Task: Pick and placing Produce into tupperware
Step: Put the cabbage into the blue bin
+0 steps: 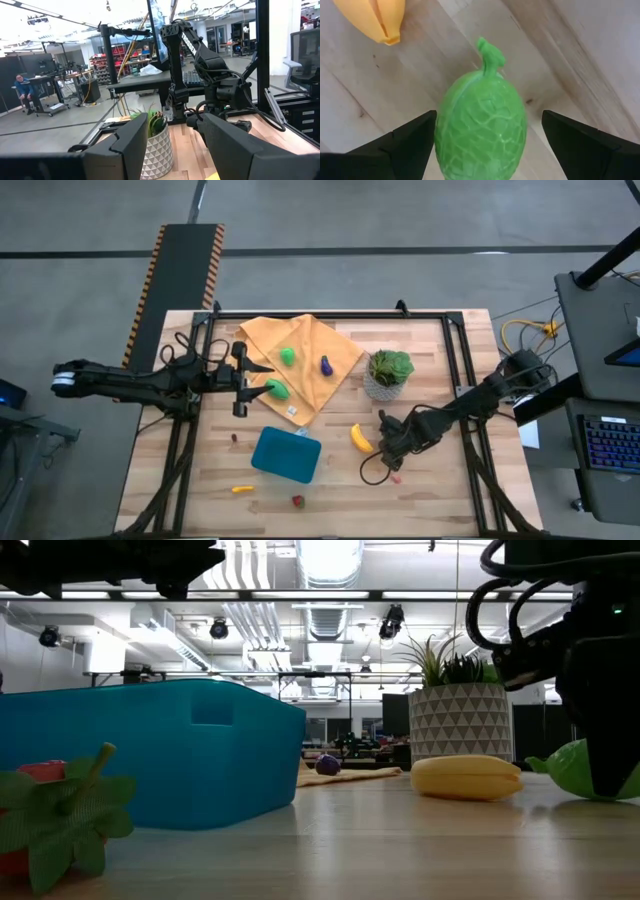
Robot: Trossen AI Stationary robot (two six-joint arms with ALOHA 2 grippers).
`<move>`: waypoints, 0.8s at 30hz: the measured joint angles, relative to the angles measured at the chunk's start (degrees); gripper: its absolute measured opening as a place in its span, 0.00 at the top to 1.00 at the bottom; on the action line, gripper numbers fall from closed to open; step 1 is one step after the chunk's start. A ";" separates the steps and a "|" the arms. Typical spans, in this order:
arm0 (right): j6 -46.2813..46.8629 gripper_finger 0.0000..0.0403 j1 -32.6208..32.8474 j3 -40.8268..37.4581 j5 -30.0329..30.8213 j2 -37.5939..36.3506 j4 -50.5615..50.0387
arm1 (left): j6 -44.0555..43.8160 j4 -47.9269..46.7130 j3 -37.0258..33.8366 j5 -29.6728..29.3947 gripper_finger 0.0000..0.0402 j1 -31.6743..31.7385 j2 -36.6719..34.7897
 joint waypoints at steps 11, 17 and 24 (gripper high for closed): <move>-0.28 0.20 0.00 0.02 0.00 -0.13 0.13 | 0.00 0.05 0.00 0.00 0.56 0.00 -0.08; -1.27 0.30 0.00 0.02 -0.02 -0.11 0.14 | 0.00 0.09 0.00 0.00 0.56 0.00 -0.03; -1.27 0.41 0.00 0.04 -0.02 -0.11 0.20 | 0.00 -0.01 0.00 0.00 0.56 0.00 -0.02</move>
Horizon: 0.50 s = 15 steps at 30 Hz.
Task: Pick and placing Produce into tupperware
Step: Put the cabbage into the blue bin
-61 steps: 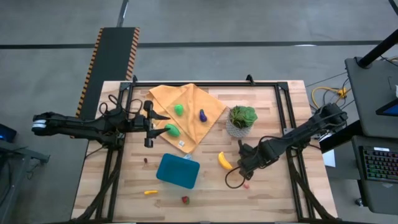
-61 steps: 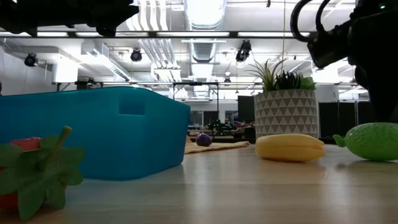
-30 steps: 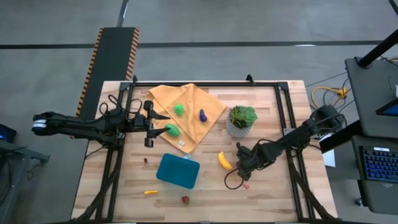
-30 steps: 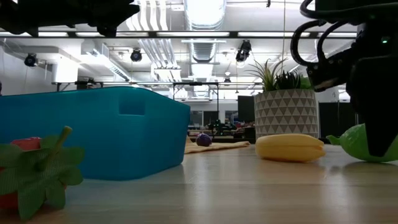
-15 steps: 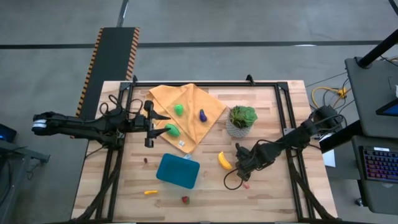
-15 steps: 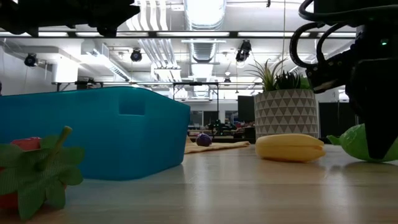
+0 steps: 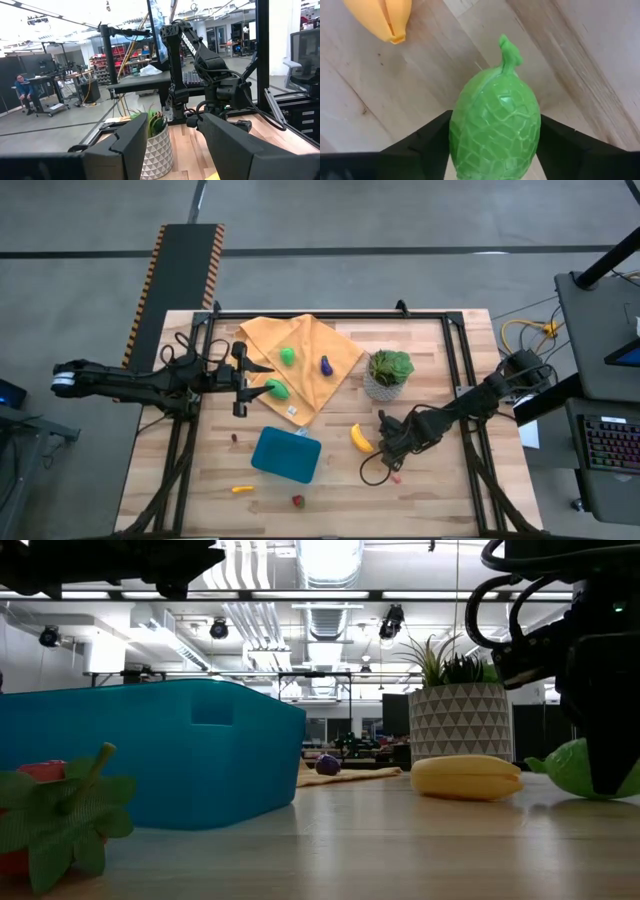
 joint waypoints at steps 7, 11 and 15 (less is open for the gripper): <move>0.00 0.47 0.00 0.07 0.00 -0.36 0.07 | 0.00 -0.08 0.00 0.00 0.56 -0.02 -0.08; -0.41 0.48 0.00 1.09 0.00 -0.60 -0.28 | 0.00 -0.10 0.00 0.00 0.56 0.00 0.01; -1.96 0.48 0.00 2.58 0.03 -0.61 -0.66 | 0.00 -0.10 0.00 -0.02 0.56 0.00 -0.06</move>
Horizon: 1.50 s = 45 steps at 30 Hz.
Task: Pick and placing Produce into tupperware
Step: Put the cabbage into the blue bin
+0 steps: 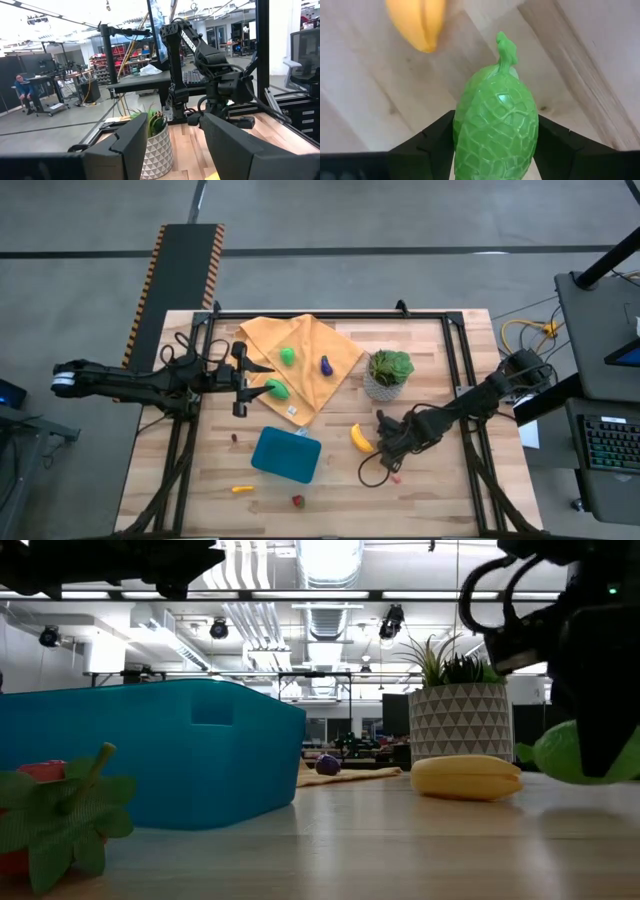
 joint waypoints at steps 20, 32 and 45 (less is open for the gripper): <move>-15.49 0.48 -0.67 16.86 20.00 0.89 5.11 | -0.02 0.17 0.00 0.02 0.56 0.00 0.11; -30.82 0.48 -2.96 27.90 20.10 11.53 14.17 | -0.06 0.03 0.00 0.02 0.56 -0.01 -0.02; -39.41 0.48 -4.99 43.24 15.64 26.18 13.65 | -0.13 -0.04 0.00 0.04 0.56 0.00 -0.04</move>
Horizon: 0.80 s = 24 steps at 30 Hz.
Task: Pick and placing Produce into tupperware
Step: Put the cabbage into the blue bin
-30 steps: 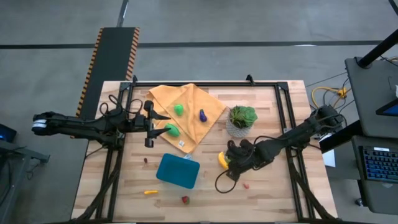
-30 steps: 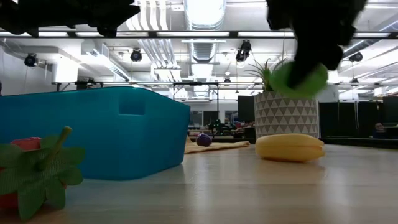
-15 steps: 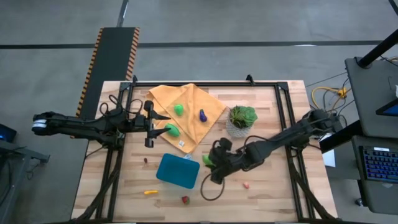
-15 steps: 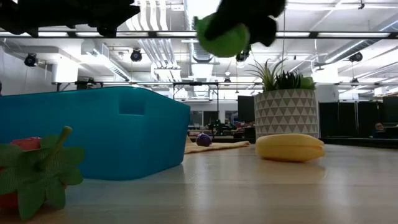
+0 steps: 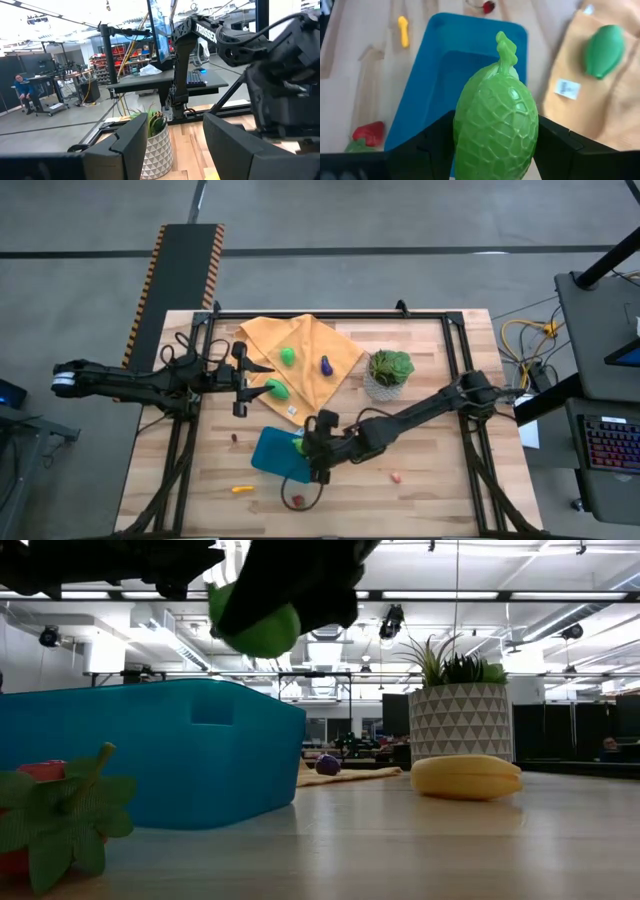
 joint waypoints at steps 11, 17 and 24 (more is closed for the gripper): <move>-0.23 0.48 -1.30 1.00 -5.18 2.65 0.03 | -0.04 -0.15 -0.02 0.07 0.56 -0.01 0.02; -0.69 0.48 -2.37 0.91 -6.30 4.18 0.52 | -0.04 -0.22 -0.02 0.07 0.56 -0.01 0.02; -0.75 0.48 -2.79 0.87 -6.84 4.42 0.52 | -0.02 -0.36 -0.05 0.02 0.56 -0.01 -0.02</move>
